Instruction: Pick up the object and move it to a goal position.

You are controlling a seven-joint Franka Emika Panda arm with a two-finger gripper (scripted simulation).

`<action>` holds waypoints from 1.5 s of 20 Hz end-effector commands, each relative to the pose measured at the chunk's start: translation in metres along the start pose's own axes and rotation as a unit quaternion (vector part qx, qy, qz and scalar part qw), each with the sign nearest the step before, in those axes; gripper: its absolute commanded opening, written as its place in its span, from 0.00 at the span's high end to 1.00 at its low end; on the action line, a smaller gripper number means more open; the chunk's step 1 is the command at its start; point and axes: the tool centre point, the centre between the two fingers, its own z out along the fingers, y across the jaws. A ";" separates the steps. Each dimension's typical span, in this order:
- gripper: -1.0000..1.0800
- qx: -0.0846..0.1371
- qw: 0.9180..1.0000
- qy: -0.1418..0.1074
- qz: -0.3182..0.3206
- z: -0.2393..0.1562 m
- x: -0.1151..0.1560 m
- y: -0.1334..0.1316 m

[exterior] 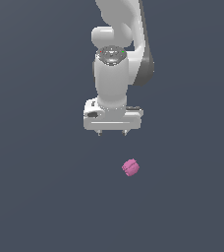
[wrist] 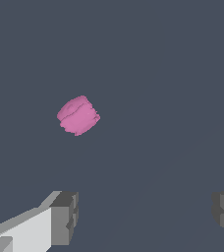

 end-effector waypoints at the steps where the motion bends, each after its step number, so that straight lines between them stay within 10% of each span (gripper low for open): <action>1: 0.04 0.000 1.000 0.000 0.000 0.000 0.000 0.000; 30: 0.04 -0.001 0.991 -0.018 -0.131 0.041 0.023 -0.050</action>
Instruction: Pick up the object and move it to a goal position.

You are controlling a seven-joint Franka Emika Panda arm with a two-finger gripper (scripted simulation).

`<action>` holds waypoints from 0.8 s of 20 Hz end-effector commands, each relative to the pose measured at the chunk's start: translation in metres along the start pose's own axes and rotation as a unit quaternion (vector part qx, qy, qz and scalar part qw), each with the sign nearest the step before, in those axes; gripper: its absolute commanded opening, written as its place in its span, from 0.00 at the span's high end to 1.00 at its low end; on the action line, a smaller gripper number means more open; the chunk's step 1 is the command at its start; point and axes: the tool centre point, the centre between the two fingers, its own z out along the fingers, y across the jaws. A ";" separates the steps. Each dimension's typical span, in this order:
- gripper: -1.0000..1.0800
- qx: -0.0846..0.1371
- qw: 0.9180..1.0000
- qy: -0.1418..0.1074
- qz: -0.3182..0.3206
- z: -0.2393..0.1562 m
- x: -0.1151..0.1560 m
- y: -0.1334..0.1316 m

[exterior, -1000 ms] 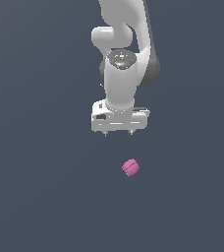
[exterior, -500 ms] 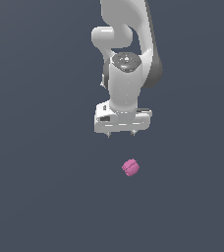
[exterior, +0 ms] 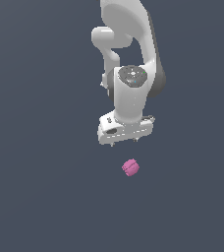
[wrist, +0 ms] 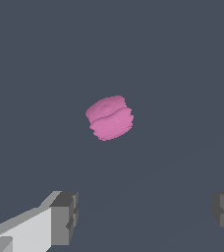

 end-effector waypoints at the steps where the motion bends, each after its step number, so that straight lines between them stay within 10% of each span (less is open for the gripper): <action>1: 0.04 0.000 1.000 -0.002 -0.031 0.010 0.010 -0.003; 16: 0.04 0.003 0.981 -0.011 -0.195 0.070 0.057 -0.022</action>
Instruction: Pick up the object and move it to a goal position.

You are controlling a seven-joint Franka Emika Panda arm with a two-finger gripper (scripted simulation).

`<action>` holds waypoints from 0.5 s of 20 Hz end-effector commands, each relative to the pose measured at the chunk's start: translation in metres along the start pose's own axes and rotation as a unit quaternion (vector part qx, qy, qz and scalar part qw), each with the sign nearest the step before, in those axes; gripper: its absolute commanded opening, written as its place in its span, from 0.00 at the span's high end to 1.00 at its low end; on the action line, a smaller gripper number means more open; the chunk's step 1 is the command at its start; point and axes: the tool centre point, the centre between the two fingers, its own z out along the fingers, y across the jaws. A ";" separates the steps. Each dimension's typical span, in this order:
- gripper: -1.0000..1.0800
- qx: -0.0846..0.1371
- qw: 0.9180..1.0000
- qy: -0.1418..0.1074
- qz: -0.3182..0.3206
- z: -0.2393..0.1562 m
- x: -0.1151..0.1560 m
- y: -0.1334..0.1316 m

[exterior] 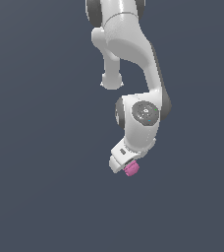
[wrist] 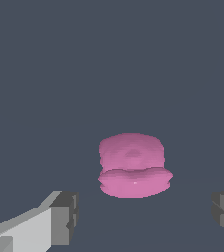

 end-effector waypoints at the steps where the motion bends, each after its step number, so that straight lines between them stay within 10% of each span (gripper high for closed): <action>1: 0.04 0.000 1.000 0.000 -0.015 0.005 0.004 0.000; 10: 0.04 0.001 1.000 -0.001 -0.022 0.013 0.006 0.000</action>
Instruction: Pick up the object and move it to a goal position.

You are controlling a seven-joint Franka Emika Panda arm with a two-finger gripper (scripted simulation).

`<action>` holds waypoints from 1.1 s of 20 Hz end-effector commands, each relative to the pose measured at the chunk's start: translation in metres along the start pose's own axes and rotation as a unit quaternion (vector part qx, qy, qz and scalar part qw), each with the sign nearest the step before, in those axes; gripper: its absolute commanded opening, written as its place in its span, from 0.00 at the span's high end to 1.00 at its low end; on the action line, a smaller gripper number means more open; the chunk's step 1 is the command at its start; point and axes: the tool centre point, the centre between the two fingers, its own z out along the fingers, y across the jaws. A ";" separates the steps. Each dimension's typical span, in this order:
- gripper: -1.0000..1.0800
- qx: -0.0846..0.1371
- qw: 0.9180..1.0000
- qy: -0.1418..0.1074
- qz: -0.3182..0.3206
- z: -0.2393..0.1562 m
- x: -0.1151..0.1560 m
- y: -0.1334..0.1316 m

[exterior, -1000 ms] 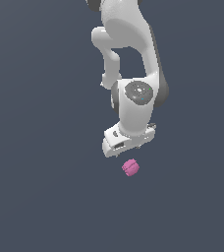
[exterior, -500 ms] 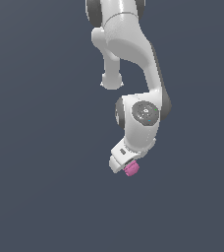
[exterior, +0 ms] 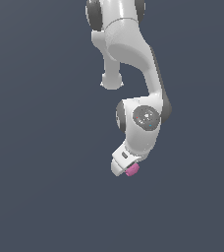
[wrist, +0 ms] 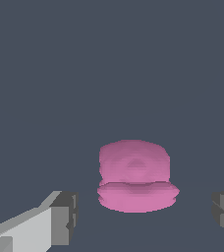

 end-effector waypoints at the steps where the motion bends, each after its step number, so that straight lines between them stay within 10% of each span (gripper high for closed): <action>1: 0.04 0.000 1.000 0.000 0.000 0.005 0.000 0.000; 15: 0.04 0.000 1.000 0.000 -0.002 0.049 0.001 0.000; 16: 1.00 0.000 1.000 0.000 -0.002 0.049 0.001 0.000; 22: 1.00 0.000 1.000 0.000 -0.002 0.049 0.001 0.000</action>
